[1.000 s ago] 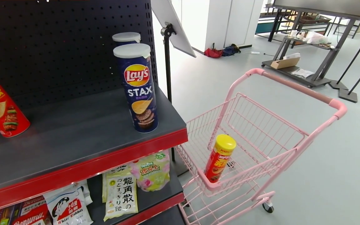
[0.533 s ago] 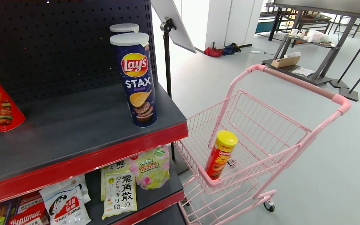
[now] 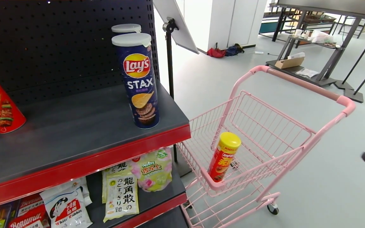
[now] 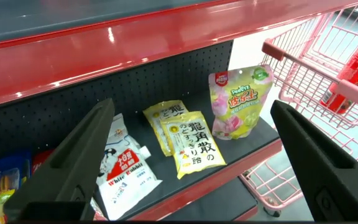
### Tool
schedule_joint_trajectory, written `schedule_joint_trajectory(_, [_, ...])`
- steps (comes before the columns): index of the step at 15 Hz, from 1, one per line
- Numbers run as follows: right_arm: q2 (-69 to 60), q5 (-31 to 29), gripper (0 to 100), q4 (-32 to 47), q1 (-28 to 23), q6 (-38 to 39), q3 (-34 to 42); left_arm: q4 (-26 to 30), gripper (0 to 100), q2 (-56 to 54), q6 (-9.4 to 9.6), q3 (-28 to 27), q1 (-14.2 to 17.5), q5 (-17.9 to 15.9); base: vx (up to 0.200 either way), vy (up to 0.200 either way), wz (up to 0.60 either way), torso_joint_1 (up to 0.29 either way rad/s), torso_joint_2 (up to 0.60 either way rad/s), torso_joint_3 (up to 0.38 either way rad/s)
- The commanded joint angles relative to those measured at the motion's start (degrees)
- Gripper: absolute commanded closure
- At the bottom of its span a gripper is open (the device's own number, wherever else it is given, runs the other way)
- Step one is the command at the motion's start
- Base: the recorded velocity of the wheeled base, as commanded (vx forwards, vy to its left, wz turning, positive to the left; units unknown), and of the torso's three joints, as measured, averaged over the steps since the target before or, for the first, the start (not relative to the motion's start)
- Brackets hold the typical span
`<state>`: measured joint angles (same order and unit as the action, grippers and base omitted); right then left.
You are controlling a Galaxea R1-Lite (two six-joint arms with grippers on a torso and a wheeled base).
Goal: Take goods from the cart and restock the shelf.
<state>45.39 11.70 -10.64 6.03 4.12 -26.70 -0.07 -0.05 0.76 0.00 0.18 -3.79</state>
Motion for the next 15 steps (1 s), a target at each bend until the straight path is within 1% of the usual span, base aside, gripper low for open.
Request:
schedule_joint_trajectory(1, [26.95, 7.19, 0, -15.11, 2.75, 1.07, 3.49, -0.01, 0, 0.05, -0.05, 0.0, -0.01, 0.01, 0.0, 0.0, 0.0, 0.0, 0.0, 0.0])
schedule_joint_trajectory(2, [34.51, 8.86, 0, -22.14, 2.75, 0.54, 5.78, -0.01, 0, 0.05, 0.04, 0.0, -0.01, 0.01, 0.0, 0.0, 0.0, 0.0, 0.0, 0.0])
schedule_joint_trajectory(3, [39.6, 9.13, 0, -27.85, 2.93, 0.63, 6.92, -0.01, 0, 0.05, 0.04, 0.0, 0.08, 0.01, 0.0, 0.0, 0.0, 0.0, 0.0, 0.0])
schedule_joint_trajectory(5, [47.16, 11.32, 0, -35.32, 3.19, 0.63, 7.1, -0.01, 0, 0.05, 0.12, 0.0, -0.01, 0.01, 0.0, 0.0, 0.0, 0.0, 0.0, 0.0])
schedule_joint_trajectory(6, [49.8, 12.29, 0, -37.79, 3.46, 0.63, 6.83, -0.01, 0, 0.05, 0.12, 0.0, 0.08, 0.01, 0.0, 0.0, 0.0, 0.0, 0.0, 0.0])
schedule_joint_trajectory(11, [57.97, 12.73, 0, -38.93, 5.57, 0.89, 2.44, -0.01, 0, 0.05, 0.04, 0.0, -0.01, 0.01, 0.0, 0.0, 0.0, 0.0, 0.0, 0.0])
schedule_joint_trajectory(13, [61.23, 12.64, 0, -39.02, 8.03, 1.07, 0.15, -0.01, 0, 0.05, 0.04, -0.09, -0.01, 0.01, 0.0, 0.0, 0.0, 0.0, 0.0, 0.0])
schedule_joint_trajectory(15, [64.92, 12.29, 0, -39.98, 9.17, 0.98, -2.83, -0.01, 0, 0.05, 0.04, 0.0, -0.01, 0.01, 0.0, 0.0, 0.0, 0.0, 0.0, 0.0])
